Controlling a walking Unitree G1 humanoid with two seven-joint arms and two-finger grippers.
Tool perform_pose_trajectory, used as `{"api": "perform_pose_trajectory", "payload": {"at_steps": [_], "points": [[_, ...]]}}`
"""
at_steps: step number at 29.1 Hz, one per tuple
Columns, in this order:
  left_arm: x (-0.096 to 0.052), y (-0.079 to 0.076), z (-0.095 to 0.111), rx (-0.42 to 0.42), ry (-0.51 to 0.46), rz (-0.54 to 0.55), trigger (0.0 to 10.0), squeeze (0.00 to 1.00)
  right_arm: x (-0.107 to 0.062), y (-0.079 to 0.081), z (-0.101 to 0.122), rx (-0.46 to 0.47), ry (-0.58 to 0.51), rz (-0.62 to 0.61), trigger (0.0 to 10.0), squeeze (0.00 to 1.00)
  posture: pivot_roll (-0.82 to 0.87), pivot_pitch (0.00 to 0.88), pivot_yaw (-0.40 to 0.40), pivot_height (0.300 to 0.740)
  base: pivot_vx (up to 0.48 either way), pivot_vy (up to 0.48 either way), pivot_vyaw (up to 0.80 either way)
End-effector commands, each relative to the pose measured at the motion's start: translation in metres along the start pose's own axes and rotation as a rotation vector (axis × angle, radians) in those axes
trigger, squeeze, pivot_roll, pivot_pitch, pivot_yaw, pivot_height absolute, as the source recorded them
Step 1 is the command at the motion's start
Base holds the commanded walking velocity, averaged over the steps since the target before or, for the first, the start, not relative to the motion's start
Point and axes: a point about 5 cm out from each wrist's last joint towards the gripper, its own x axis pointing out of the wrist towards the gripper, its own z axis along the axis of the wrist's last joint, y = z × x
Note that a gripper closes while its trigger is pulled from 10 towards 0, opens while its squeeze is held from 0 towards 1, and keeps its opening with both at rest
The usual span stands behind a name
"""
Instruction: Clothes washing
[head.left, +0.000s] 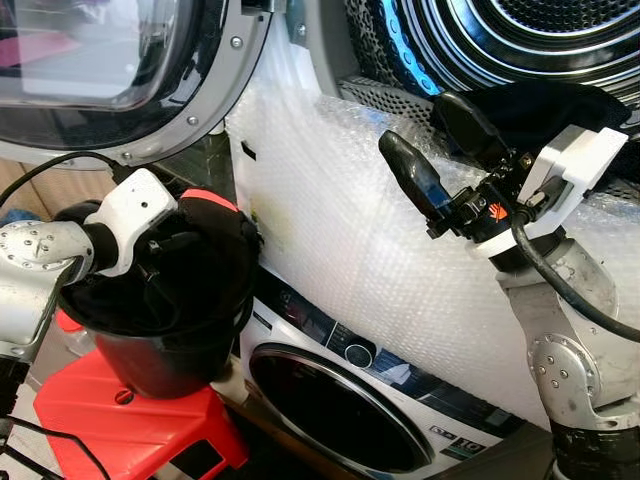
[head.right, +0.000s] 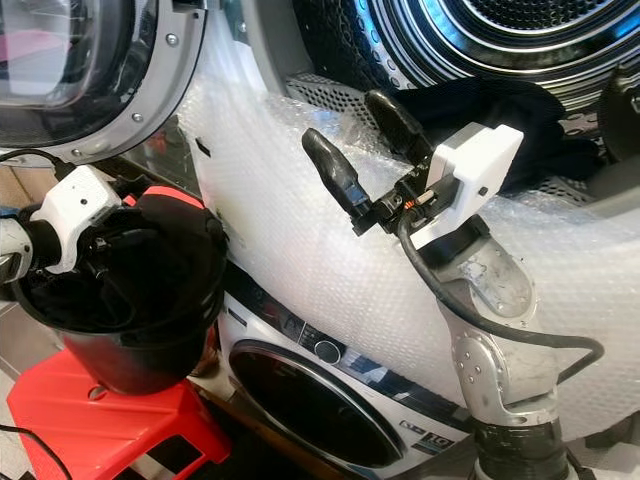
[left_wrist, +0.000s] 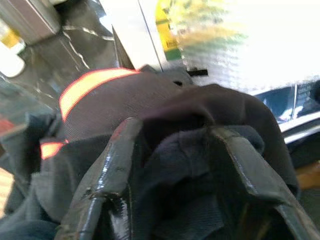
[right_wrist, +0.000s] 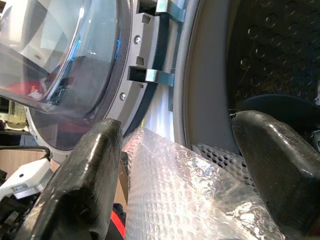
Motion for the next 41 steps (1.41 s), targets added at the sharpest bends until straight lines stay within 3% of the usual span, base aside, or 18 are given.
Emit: {"api": "perform_pose_trajectory", "payload": {"at_steps": [1, 6, 14, 15, 16, 31, 36, 41], "points": [[0.004, -0.005, -0.009, -0.001, 0.060, -0.025, 10.0, 0.00, -0.003, -0.001, 0.007, -0.021, -0.015, -0.012, 10.0, 0.00, 0.31, 0.195, -0.135, 0.740, 0.000, 0.000, 0.00], [0.003, -0.004, -0.020, -0.002, 0.131, -0.010, 10.0, 0.00, -0.004, -0.002, 0.007, -0.022, -0.012, -0.016, 10.0, 0.00, 0.31, 0.200, -0.137, 0.740, 0.000, 0.000, 0.00], [0.011, -0.002, -0.057, -0.117, 0.248, -0.036, 10.0, 0.00, 0.000, 0.000, 0.006, -0.017, -0.013, -0.007, 10.0, 0.00, 0.31, 0.215, -0.147, 0.740, 0.000, 0.000, 0.00], [0.012, -0.002, -0.060, -0.130, 0.252, -0.036, 6.2, 0.00, 0.000, 0.000, 0.006, -0.017, -0.014, -0.007, 10.0, 0.00, 0.30, 0.217, -0.147, 0.740, 0.000, 0.000, 0.00], [0.012, -0.001, -0.063, -0.134, 0.262, -0.031, 0.0, 0.00, 0.000, 0.000, 0.007, -0.017, -0.013, -0.008, 10.0, 0.00, 0.30, 0.220, -0.147, 0.740, 0.000, 0.000, 0.00], [0.011, 0.010, -0.051, -0.108, 0.189, 0.004, 0.0, 0.00, -0.004, -0.001, 0.008, -0.019, -0.009, -0.035, 10.0, 0.00, 0.29, 0.231, -0.141, 0.740, 0.000, 0.000, 0.00], [0.011, 0.009, -0.046, -0.098, 0.162, 0.005, 0.0, 0.00, -0.003, -0.001, 0.006, -0.012, -0.007, -0.038, 10.0, 0.00, 0.29, 0.232, -0.142, 0.740, 0.000, 0.000, 0.00], [0.007, -0.002, -0.025, -0.073, 0.065, -0.009, 0.0, 0.00, -0.003, 0.001, 0.002, 0.005, 0.000, -0.045, 10.0, 0.00, 0.30, 0.234, -0.141, 0.740, 0.000, 0.000, 0.00]]}}
